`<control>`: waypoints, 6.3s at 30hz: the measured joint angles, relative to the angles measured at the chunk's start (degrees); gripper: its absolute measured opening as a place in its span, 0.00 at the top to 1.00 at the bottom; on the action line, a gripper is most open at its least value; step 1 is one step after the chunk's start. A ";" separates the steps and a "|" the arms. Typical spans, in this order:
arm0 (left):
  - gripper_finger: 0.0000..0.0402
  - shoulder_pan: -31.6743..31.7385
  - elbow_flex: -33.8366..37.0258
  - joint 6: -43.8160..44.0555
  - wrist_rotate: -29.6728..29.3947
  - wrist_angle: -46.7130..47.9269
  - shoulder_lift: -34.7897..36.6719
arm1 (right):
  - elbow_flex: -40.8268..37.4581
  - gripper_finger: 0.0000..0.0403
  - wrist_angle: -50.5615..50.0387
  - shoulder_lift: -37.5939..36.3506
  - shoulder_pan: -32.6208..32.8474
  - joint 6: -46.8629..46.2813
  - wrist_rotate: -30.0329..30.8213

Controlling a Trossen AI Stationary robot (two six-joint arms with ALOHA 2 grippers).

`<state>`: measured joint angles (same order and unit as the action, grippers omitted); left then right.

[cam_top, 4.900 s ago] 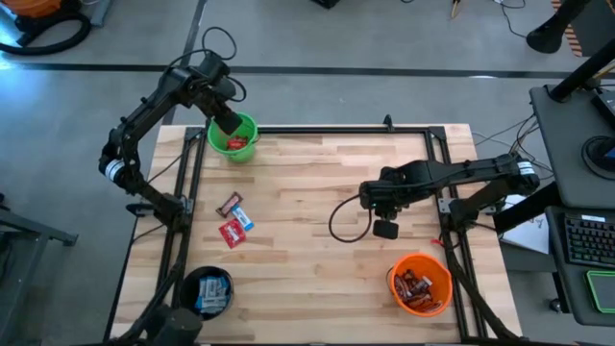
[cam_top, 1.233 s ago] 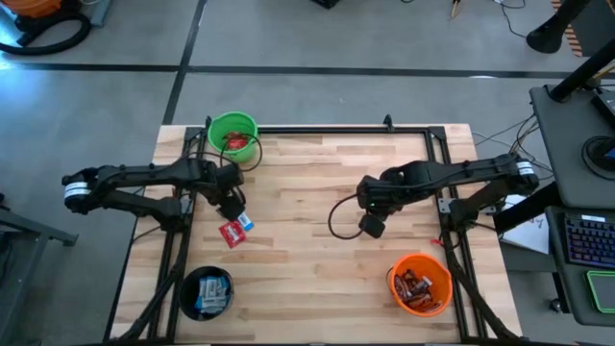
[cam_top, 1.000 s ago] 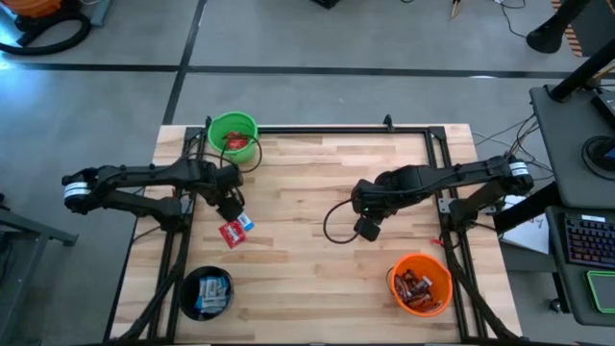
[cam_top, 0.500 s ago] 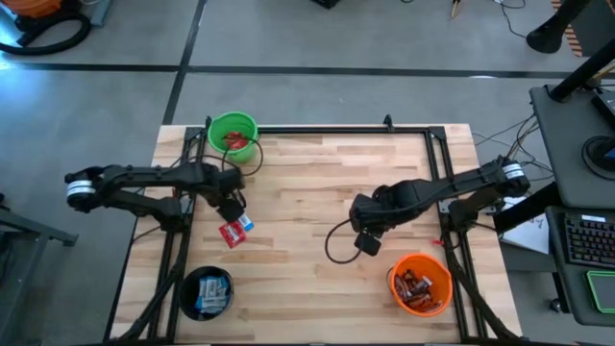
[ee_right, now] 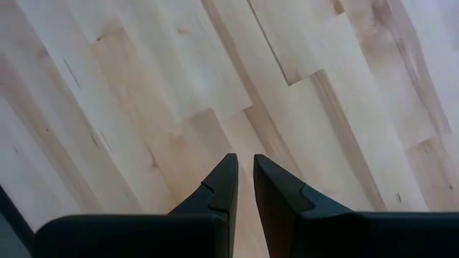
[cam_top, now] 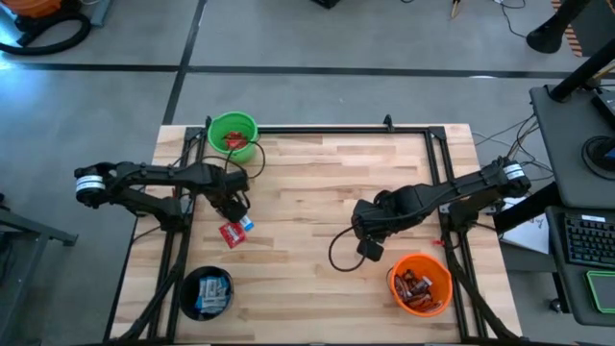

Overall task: Sort candy
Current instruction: Put the brown chocolate into the orange bucket

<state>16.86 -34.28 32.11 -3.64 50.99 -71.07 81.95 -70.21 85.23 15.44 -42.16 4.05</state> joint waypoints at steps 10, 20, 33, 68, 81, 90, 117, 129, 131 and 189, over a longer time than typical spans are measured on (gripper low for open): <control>0.61 0.00 7.84 4.44 2.80 -5.84 0.37 | 0.00 0.90 -0.03 -0.02 1.62 -0.96 -0.18; 0.76 -0.04 5.94 5.99 2.09 -5.72 0.76 | 0.00 0.90 -0.08 -0.04 1.57 -0.92 -1.46; 0.93 0.00 -0.57 1.95 4.00 -6.98 0.74 | 0.00 0.90 0.01 -0.04 1.57 -1.31 -1.42; 0.96 -21.86 -30.69 2.66 1.34 -14.51 -2.19 | 0.00 0.90 18.87 0.04 1.13 -19.13 44.03; 0.97 -22.61 -30.61 0.19 -1.90 -29.30 -6.99 | 0.00 0.90 35.84 0.04 1.18 -4.49 40.53; 0.97 -22.69 -30.61 -0.13 -5.43 -38.74 -8.26 | 0.00 0.90 36.31 0.04 1.20 -8.58 43.43; 0.99 -22.69 -30.61 -6.16 -4.35 -47.11 -9.55 | 0.00 0.90 41.37 -4.20 6.69 -3.69 41.99; 0.99 -22.69 -30.61 -6.15 -4.33 -49.09 -9.72 | 0.00 0.90 46.30 -4.11 6.26 -0.23 42.01; 0.99 -22.69 -30.63 -6.03 -4.34 -49.76 -10.23 | 0.00 0.90 46.49 -4.11 5.95 -0.21 42.00; 0.99 -26.91 -41.89 -7.42 -6.97 -45.23 -17.12 | 0.02 0.93 43.48 -5.61 5.75 2.30 38.54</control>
<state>-10.05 -76.17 24.69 -10.61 5.75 -88.19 81.97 -26.72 79.62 21.19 -39.86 42.59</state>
